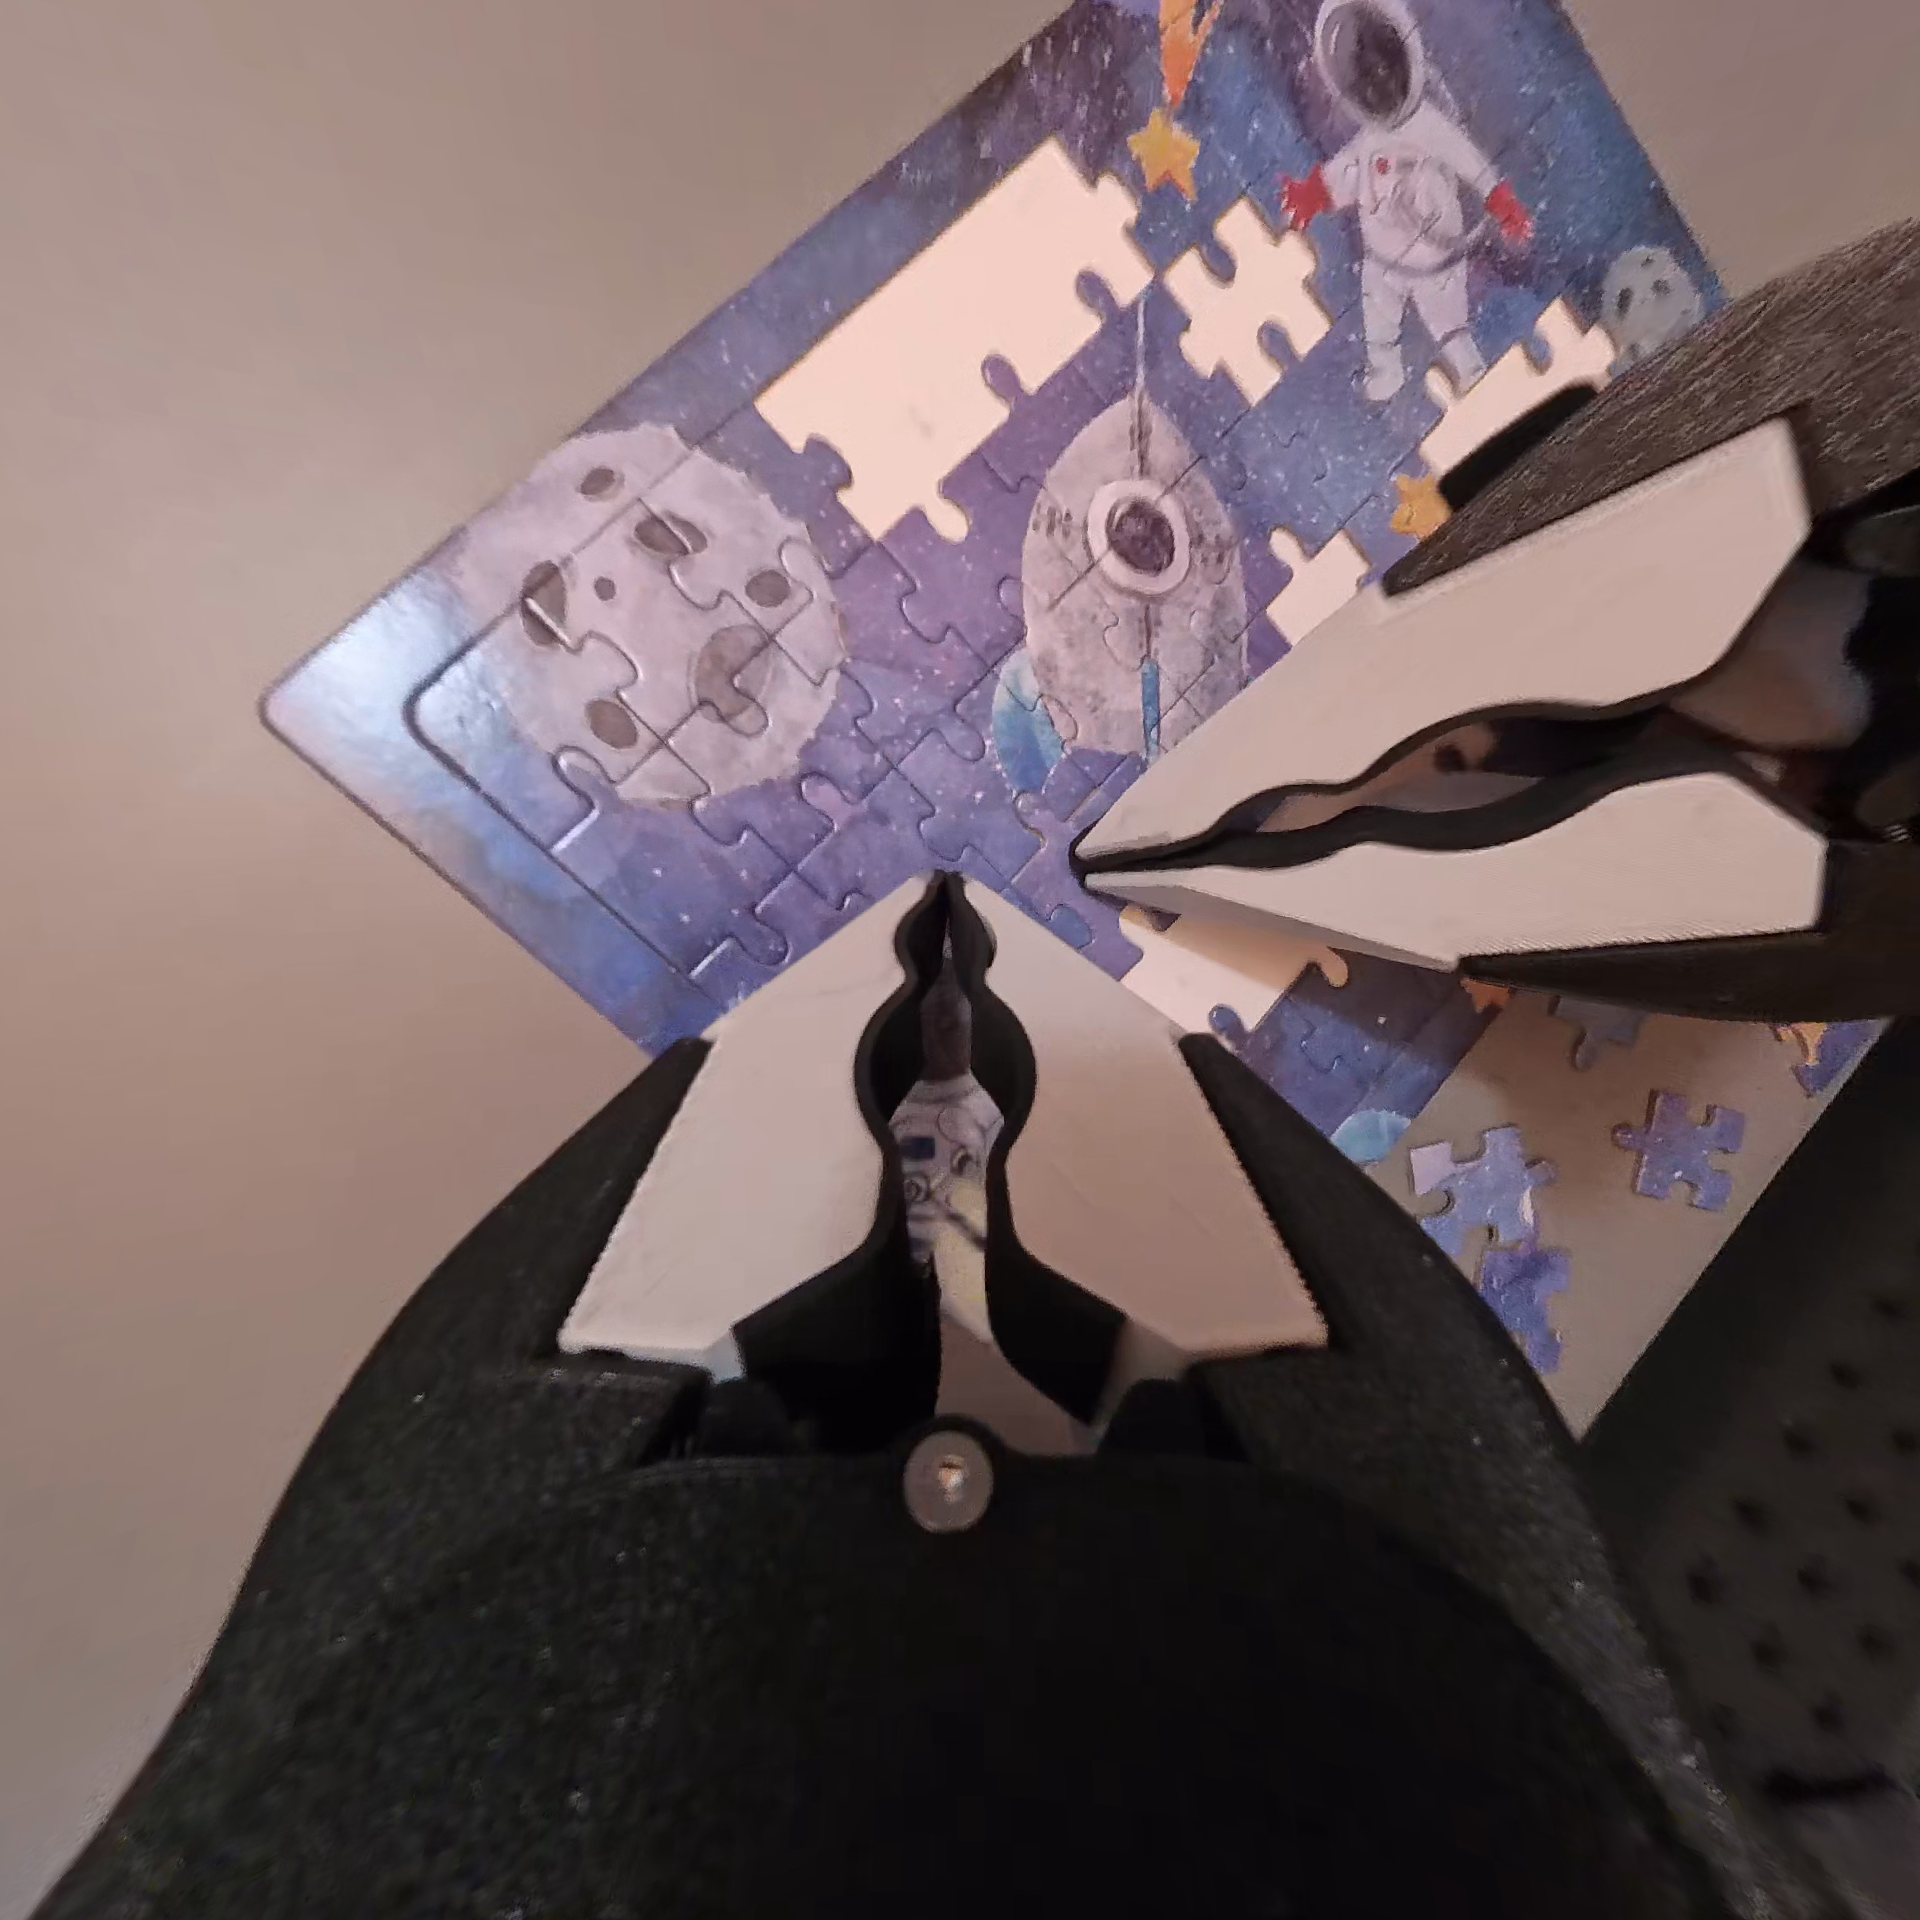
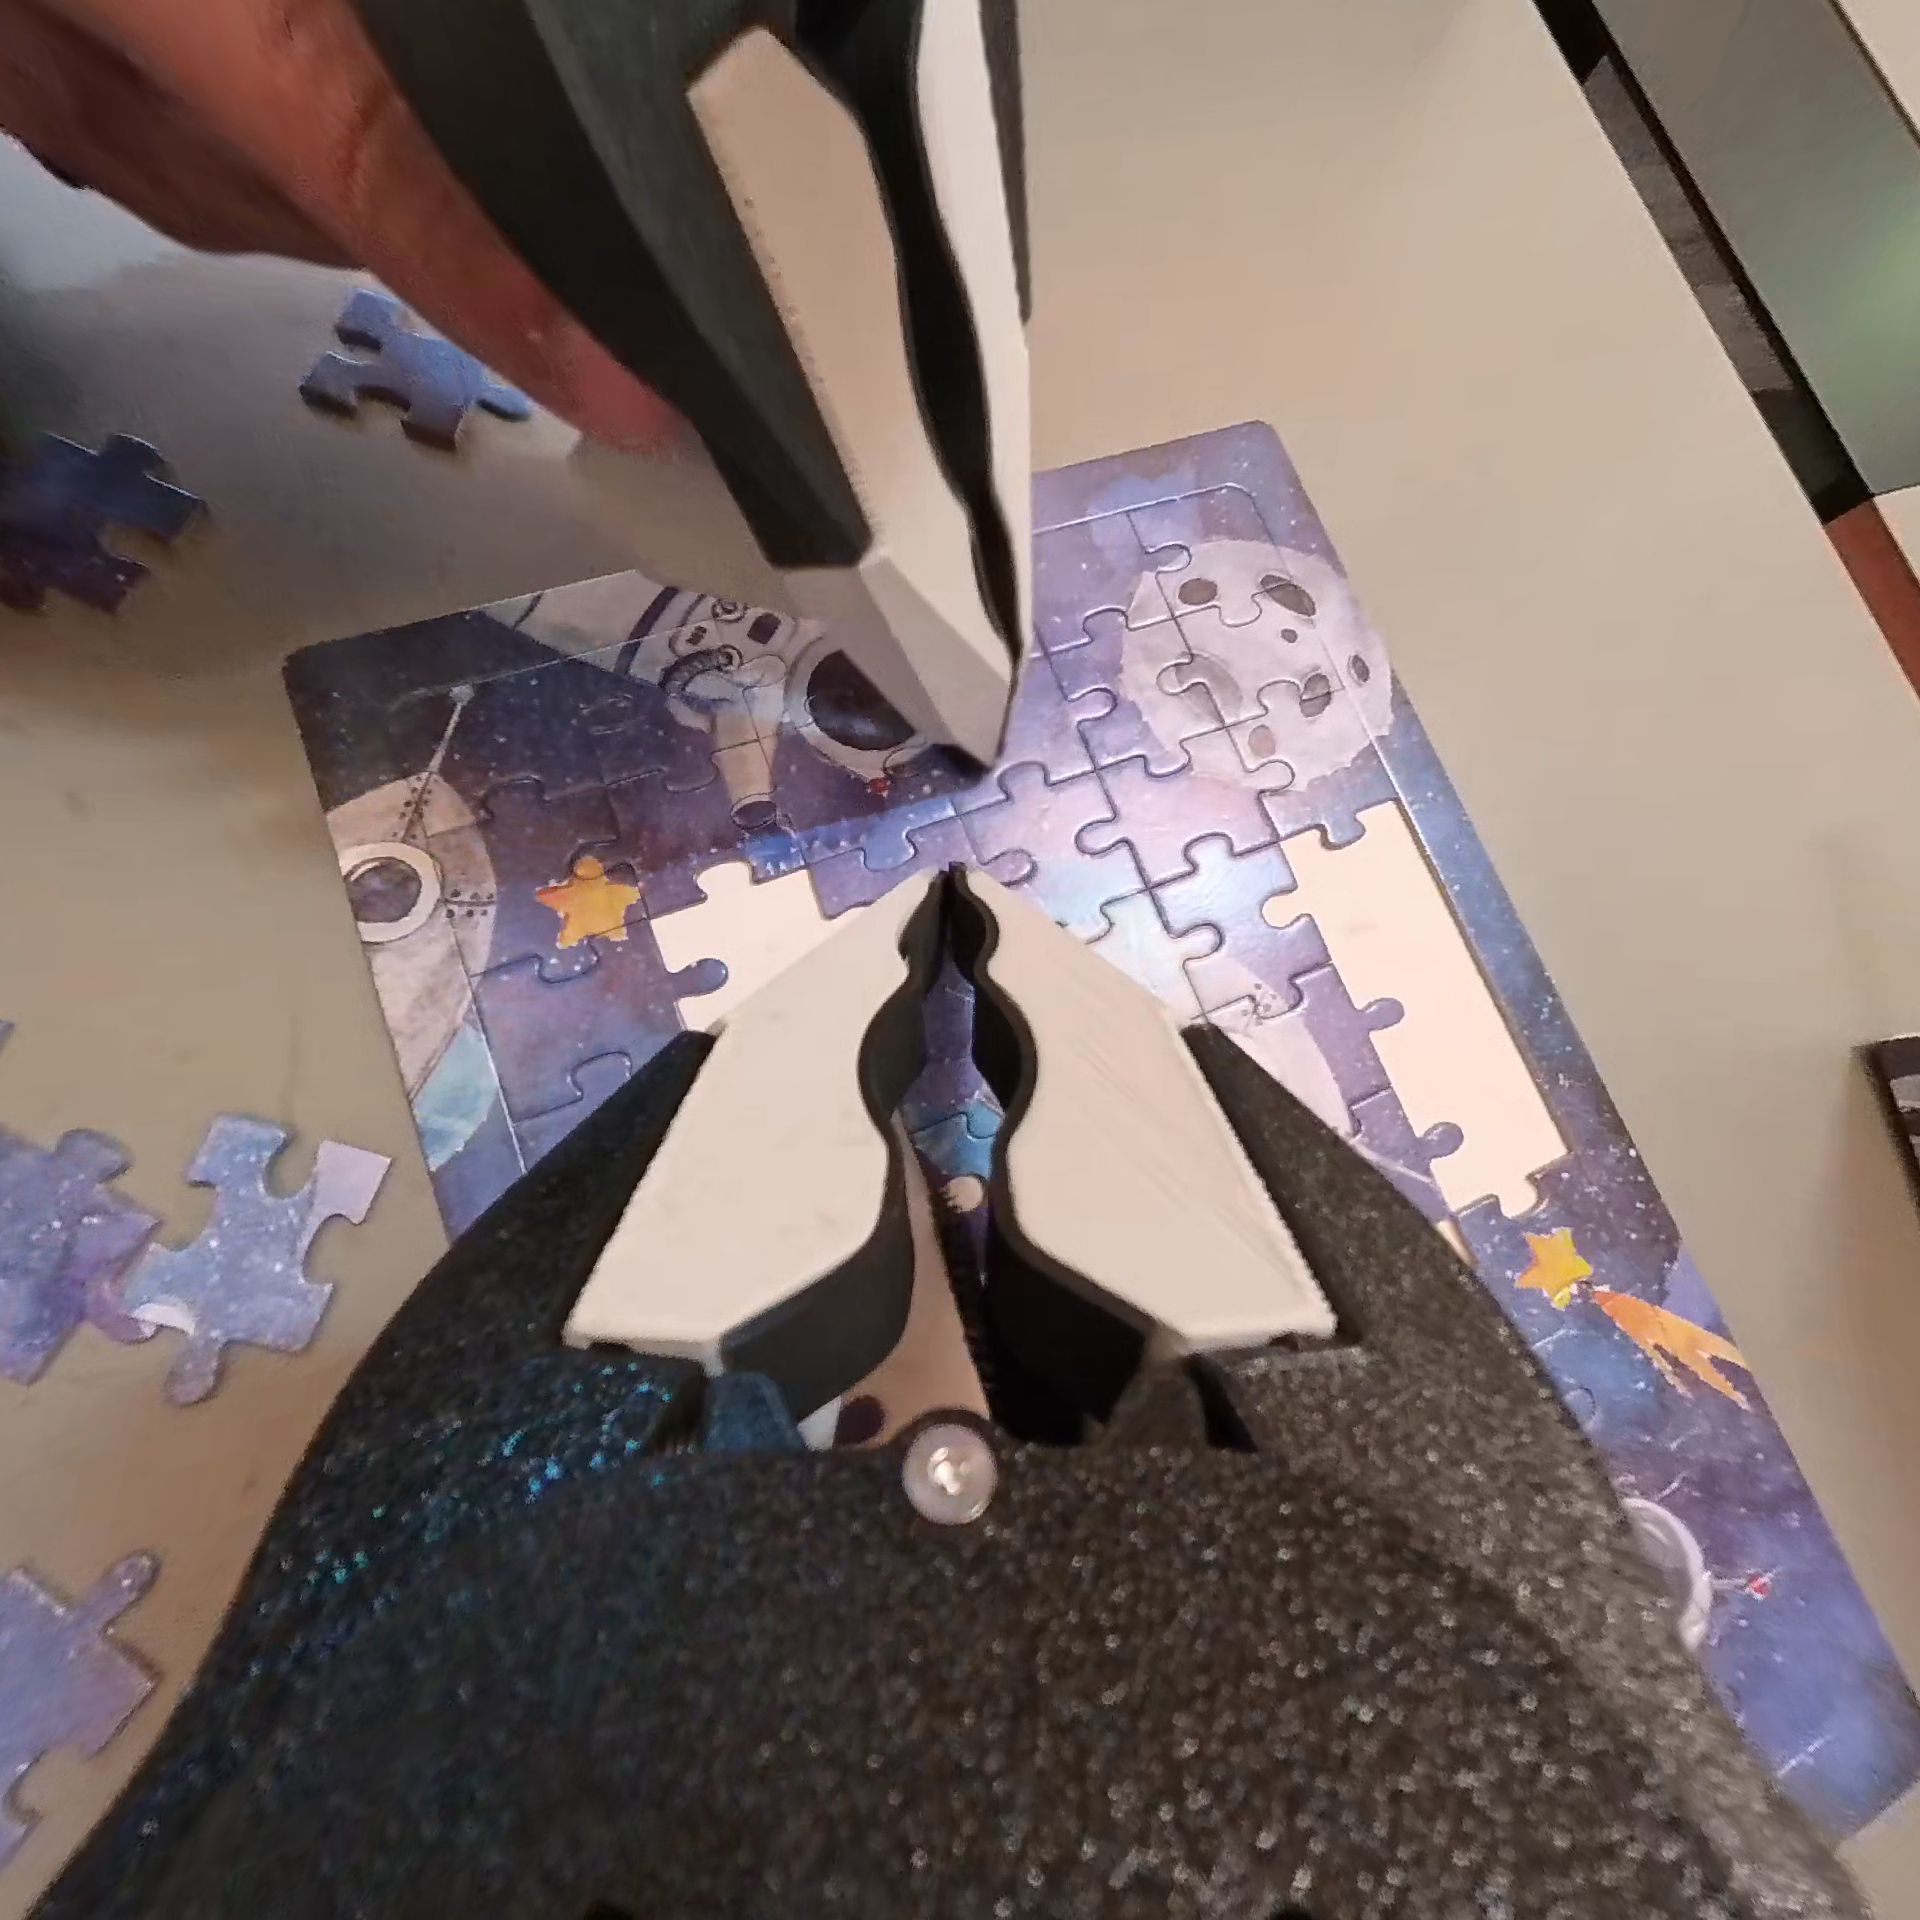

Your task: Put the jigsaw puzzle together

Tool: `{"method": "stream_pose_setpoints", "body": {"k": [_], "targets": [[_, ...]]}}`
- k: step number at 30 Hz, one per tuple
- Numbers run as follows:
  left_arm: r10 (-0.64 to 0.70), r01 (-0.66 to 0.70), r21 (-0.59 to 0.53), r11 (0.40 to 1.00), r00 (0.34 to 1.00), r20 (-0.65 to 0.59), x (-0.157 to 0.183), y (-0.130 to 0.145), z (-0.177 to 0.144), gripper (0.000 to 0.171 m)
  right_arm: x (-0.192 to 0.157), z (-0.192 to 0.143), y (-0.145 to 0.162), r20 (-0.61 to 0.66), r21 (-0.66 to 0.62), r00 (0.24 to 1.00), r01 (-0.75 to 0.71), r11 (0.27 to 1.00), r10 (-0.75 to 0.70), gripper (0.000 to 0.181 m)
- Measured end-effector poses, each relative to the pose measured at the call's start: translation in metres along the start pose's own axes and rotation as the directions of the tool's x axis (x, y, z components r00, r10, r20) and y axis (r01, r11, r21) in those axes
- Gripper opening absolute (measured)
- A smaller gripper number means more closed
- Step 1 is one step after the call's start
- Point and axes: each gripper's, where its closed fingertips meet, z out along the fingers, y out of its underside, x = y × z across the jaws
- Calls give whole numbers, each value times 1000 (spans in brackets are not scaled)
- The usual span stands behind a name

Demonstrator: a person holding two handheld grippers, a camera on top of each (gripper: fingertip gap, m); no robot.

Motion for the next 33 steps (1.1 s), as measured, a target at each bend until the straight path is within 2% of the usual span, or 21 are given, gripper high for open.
{"method": "stream_pose_setpoints", "body": {"k": [4,6,9,11,13,20,22,25,29,33], "targets": [[2,-2,19,1000,1000,4,2,-1,0,0,0,-3,-2,-5,20,1000,-4,1000,4,0],[-4,3,49,999,1000,16,3,-4,-3,0,4,-14,-9,-4,76,1000,-30,997,31,0],[-20,26,136,990,999,-43,19,-12,-15,0,15,-25,-7,-13,72,995,-102,992,103,0],[-14,20,145,989,999,-40,23,-10,-14,0,15,-22,-2,-17,46,993,-120,992,121,0],[-25,28,132,991,999,-19,18,-8,-9,0,12,-18,3,-35,14,994,-99,995,99,0],[-41,59,176,983,994,-102,24,-13,-11,0,5,-19,4,-123,5,988,91,996,-89,0],[-86,106,163,981,988,-125,21,-11,-13,0,4,-18,2,-142,0,981,135,991,-133,0],[-135,150,136,979,984,-118,11,-4,-11,0,4,-17,-2,-127,16,984,129,991,-126,0],[-122,129,84,988,990,-75,5,7,-5,0,11,-10,-3,-116,5,987,112,994,-111,0],[-114,120,87,989,991,-66,6,8,-4,0,12,-4,-9,-126,-2,985,122,993,-121,0]]}}
